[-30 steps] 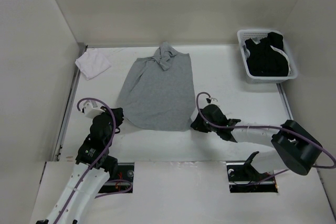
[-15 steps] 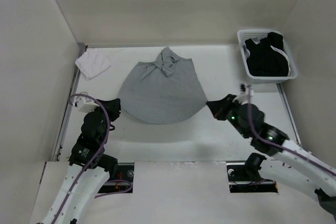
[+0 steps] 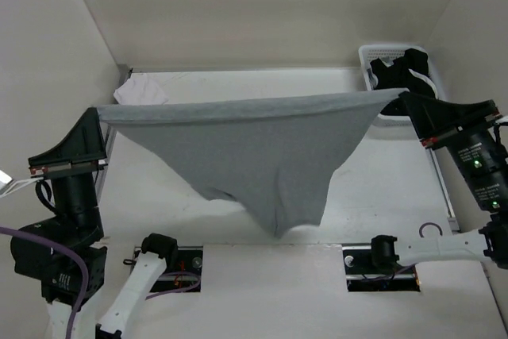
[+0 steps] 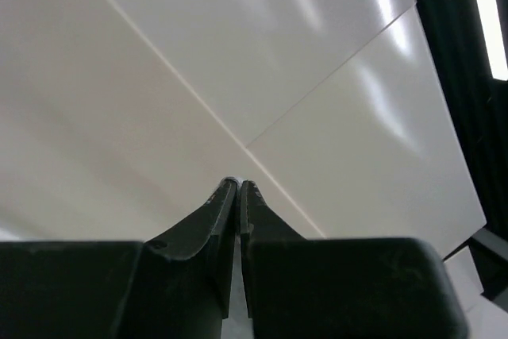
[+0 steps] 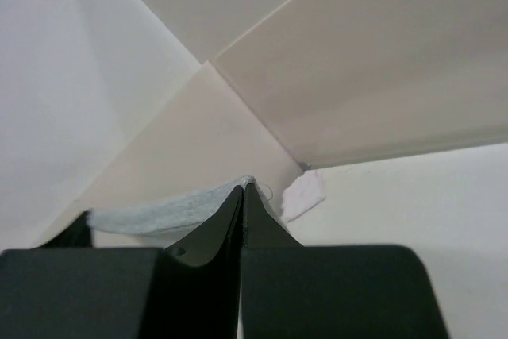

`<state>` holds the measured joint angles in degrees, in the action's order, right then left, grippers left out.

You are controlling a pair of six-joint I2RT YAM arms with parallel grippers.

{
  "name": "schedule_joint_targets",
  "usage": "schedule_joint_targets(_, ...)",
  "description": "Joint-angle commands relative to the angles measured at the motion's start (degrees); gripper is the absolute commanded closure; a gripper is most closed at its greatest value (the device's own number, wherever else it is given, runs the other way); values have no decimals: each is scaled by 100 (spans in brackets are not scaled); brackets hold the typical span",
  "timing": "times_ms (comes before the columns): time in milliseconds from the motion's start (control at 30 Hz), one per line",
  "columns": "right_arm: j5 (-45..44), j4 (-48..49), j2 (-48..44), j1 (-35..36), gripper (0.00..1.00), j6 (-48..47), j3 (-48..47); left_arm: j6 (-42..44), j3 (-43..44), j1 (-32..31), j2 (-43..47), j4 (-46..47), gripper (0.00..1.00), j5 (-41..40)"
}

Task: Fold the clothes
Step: Flatten the tank top out

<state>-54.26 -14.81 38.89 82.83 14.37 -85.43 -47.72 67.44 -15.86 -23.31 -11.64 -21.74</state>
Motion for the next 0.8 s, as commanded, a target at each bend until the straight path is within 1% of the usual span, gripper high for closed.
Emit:
schedule_joint_targets(0,-596,1249,714,-67,100,-2022,-88,185,191,210,-445,232,98,-182)
schedule_joint_targets(33,-403,1531,899,-418,100,-2296,-97,185,130,280,-568,250,98,-190)
schedule_joint_targets(67,-262,1577,1031,-673,100,-2333,-106,150,33,342,-717,285,98,-208)
schedule_joint_targets(100,0,1543,1224,-1067,100,-2290,-140,141,-81,386,-901,363,98,-226)
schedule_joint_targets(133,360,1447,1461,-1637,100,-2142,-193,158,-195,438,-1121,477,98,-278)
schedule_joint_targets(167,825,1228,1724,-2243,100,-1844,-289,141,-309,482,-1384,618,98,-313)
schedule_joint_targets(267,2572,393,2664,-4018,100,-449,-693,106,-477,640,-2254,1048,98,-471)
schedule_joint_targets(333,3663,390,3315,-4987,100,160,-896,70,-346,764,-2886,1294,98,-437)
schedule_joint_targets(367,3973,521,3640,-5313,100,345,-1010,62,-215,808,-3203,1418,98,-419)
schedule_joint_targets(433,4195,549,4325,-5684,100,417,-1561,61,241,834,-3792,1515,98,-393)
schedule_joint_targets(567,4327,-47,5381,-5940,100,400,-3205,158,1374,904,-4637,1507,98,-270)
schedule_joint_targets(667,4459,-522,5909,-6133,100,382,-4461,228,1964,1027,-4875,1489,98,-129)
schedule_joint_targets(767,4538,-979,6252,-6178,100,382,-5534,281,2395,1142,-4964,1437,98,-50)
